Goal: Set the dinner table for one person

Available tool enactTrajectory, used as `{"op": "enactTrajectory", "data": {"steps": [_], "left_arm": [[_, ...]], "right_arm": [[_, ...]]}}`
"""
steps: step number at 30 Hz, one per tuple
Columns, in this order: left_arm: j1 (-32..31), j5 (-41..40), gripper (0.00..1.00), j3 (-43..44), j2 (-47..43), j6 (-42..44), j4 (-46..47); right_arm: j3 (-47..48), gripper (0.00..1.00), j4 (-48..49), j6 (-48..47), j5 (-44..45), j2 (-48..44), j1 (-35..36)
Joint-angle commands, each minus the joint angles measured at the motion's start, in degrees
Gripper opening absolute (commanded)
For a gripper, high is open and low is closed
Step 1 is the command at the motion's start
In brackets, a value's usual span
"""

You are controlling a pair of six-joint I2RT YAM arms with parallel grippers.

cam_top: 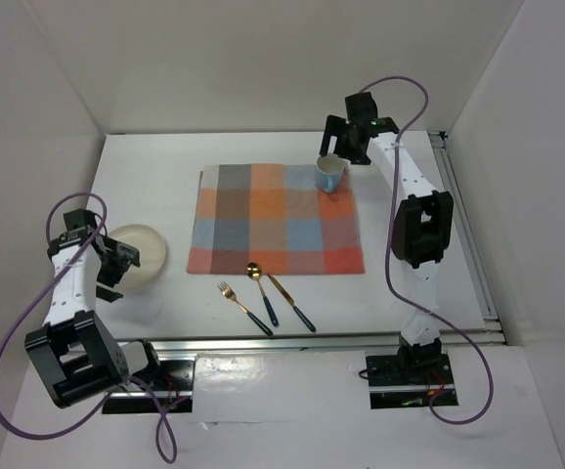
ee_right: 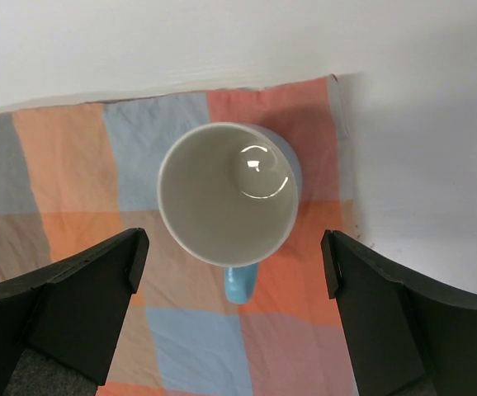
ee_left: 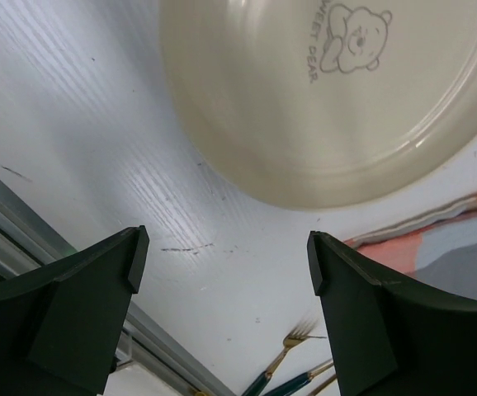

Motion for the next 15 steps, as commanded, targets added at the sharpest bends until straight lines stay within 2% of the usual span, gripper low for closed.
{"op": "enactTrajectory", "data": {"steps": [1,7,15], "left_arm": [[2.4,0.1,0.97,-1.1,1.3,1.3,1.5],[6.0,1.9,0.97,-5.0,5.2,1.3,6.2],[7.8,4.4,0.8,-8.5,10.5,-1.6,16.6]], "right_arm": [[-3.0,1.0,0.8,-1.3,3.1,-5.7,-1.0],[-11.8,1.0,4.3,-1.3,1.7,-14.8,-2.4],[-18.0,1.0,4.9,-1.3,1.8,-22.4,-4.0]]}}
